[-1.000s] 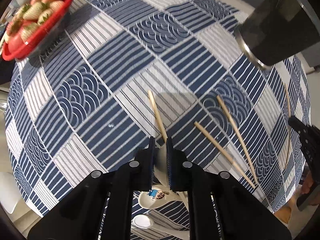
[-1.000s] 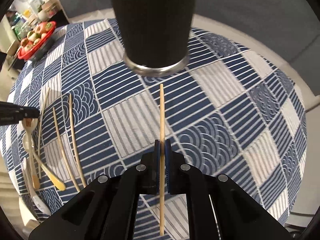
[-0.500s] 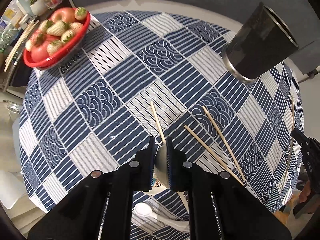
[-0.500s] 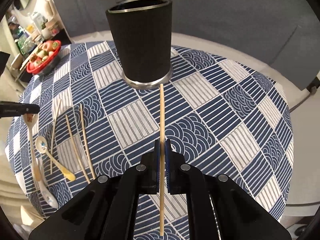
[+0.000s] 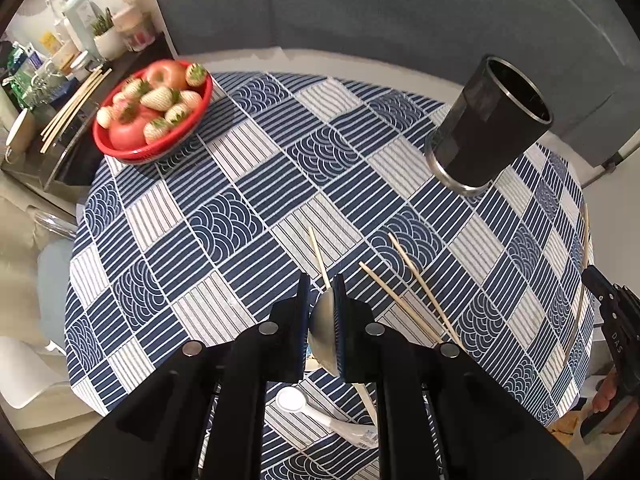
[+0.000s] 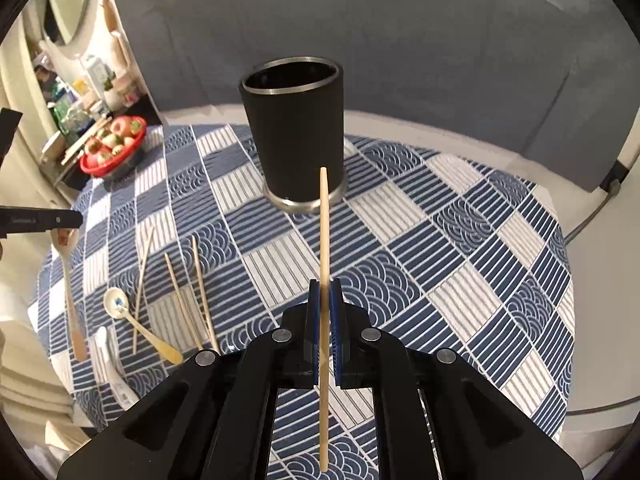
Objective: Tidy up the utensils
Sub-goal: 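Lift and carry the chopstick and spoon over the black cup with both tools, then open right tool to drop the chopstick while left tool releases the spoon into the cup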
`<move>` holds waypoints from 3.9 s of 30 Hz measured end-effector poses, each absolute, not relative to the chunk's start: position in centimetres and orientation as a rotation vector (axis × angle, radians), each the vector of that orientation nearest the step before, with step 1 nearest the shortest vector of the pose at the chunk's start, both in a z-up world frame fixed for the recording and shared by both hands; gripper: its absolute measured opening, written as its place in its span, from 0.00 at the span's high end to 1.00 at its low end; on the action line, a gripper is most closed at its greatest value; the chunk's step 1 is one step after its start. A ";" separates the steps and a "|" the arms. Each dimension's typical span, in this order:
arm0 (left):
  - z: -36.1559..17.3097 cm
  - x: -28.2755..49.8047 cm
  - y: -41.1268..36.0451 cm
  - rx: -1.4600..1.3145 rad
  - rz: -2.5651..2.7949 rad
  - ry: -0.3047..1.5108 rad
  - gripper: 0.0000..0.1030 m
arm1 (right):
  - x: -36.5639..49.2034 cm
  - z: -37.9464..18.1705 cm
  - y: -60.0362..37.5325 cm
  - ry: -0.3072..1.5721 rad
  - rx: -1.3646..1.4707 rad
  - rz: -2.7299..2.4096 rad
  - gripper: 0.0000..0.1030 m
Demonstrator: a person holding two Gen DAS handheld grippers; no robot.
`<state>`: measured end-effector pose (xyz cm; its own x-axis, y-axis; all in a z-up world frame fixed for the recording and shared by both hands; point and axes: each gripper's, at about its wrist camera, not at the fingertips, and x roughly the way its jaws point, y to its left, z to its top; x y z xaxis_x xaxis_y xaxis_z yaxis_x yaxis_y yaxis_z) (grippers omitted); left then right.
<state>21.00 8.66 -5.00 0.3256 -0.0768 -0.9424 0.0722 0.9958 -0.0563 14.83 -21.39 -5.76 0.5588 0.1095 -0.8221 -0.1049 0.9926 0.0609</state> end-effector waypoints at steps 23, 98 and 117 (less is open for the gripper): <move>3.6 19.7 8.4 0.031 -0.080 1.031 0.89 | 13.4 1.4 -21.5 0.804 0.033 0.184 0.95; 1.9 44.1 -6.1 -0.045 -0.346 0.922 0.89 | 34.2 -0.9 -23.9 0.469 0.339 0.368 0.95; 4.4 37.2 -0.3 -0.020 -0.283 0.840 0.13 | 27.3 0.8 -22.6 0.469 0.112 0.294 0.28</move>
<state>37.18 -0.29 4.37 0.6325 -0.2548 -0.7314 0.2392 0.9625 -0.1284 27.30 -22.64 0.83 0.8509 0.3038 -0.4285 -0.2527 0.9519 0.1730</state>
